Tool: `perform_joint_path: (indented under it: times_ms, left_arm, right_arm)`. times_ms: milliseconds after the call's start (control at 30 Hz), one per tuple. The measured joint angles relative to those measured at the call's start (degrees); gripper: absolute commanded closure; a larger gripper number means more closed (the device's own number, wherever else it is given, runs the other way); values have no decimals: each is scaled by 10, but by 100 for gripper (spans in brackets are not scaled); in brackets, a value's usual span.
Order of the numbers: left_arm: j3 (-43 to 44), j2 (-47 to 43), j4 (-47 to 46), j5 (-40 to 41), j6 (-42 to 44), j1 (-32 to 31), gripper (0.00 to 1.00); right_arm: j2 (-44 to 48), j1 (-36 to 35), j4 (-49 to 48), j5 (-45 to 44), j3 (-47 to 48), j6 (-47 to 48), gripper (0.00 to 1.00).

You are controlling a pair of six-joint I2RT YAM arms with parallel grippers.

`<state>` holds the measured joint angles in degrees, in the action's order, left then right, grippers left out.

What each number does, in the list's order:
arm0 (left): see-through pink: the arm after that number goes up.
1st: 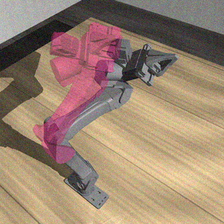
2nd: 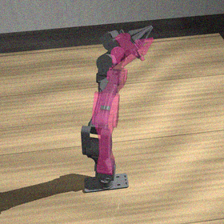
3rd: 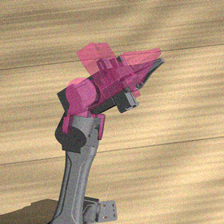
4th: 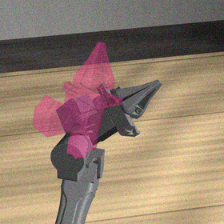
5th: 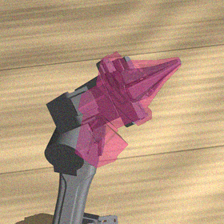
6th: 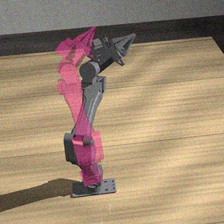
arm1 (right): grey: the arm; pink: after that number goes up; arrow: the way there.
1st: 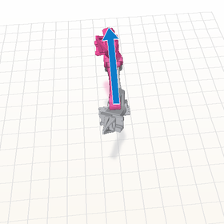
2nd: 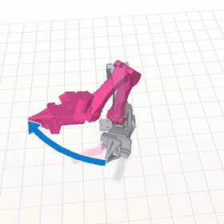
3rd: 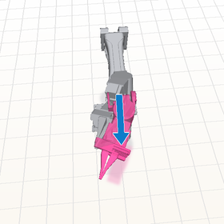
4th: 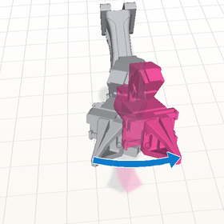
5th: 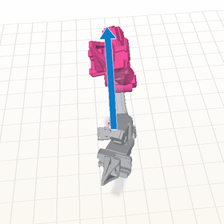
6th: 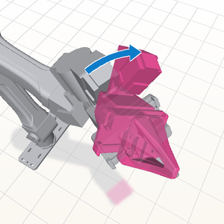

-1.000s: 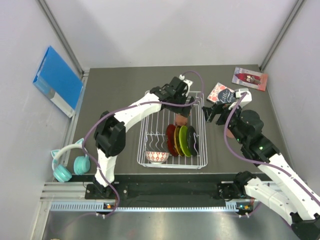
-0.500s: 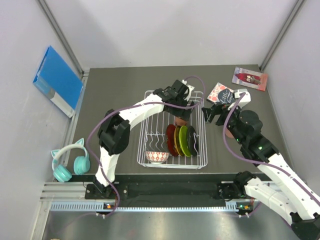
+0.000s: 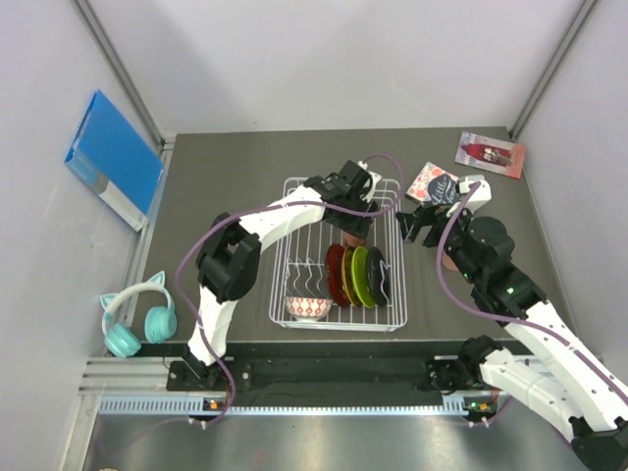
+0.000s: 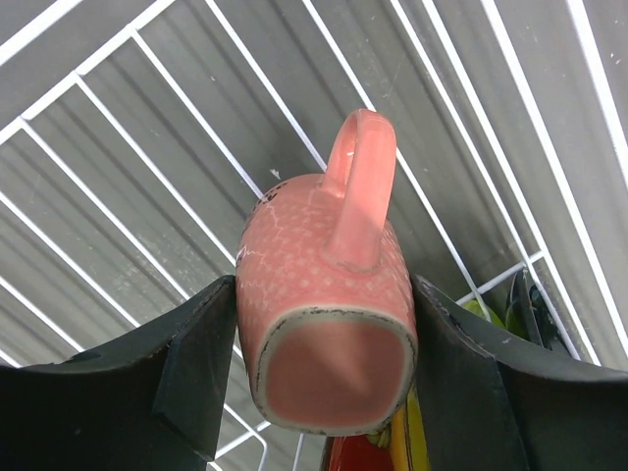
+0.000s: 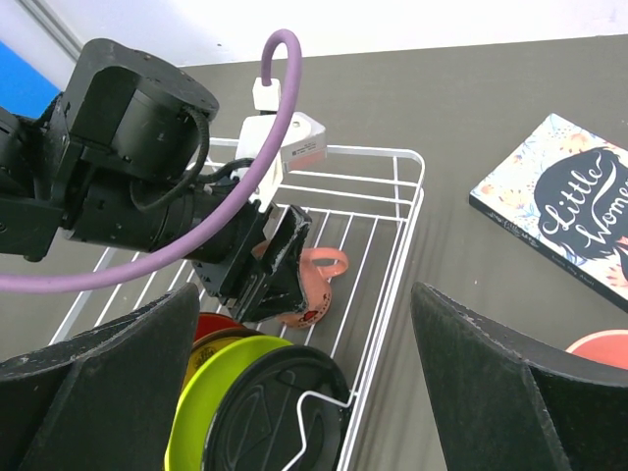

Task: Unload the mixed dishes from the dish rack
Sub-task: Pick up the cup from the dish rack.

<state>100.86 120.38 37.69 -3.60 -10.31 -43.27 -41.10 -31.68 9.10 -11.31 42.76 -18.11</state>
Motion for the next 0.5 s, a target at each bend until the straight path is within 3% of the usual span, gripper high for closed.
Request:
perform_joint_path:
  times_ms: [67,133,267,333,500]
  left_arm:
    - [0,-1,0,2,0,0,81]
    - [0,-1,0,2,1,0,87]
    - [0,-3,4,3,3,0,90]
    - [1,-6,10,6,8,-1,99]
    - [5,-21,40,18,17,-2,100]
  right_arm:
    - [0,0,0,0,0,0,12]
    - [0,0,0,0,0,0,12]
    - [-1,0,0,0,0,0,11]
    - [-2,0,0,1,0,0,7]
    - [-3,0,4,3,2,-9,1]
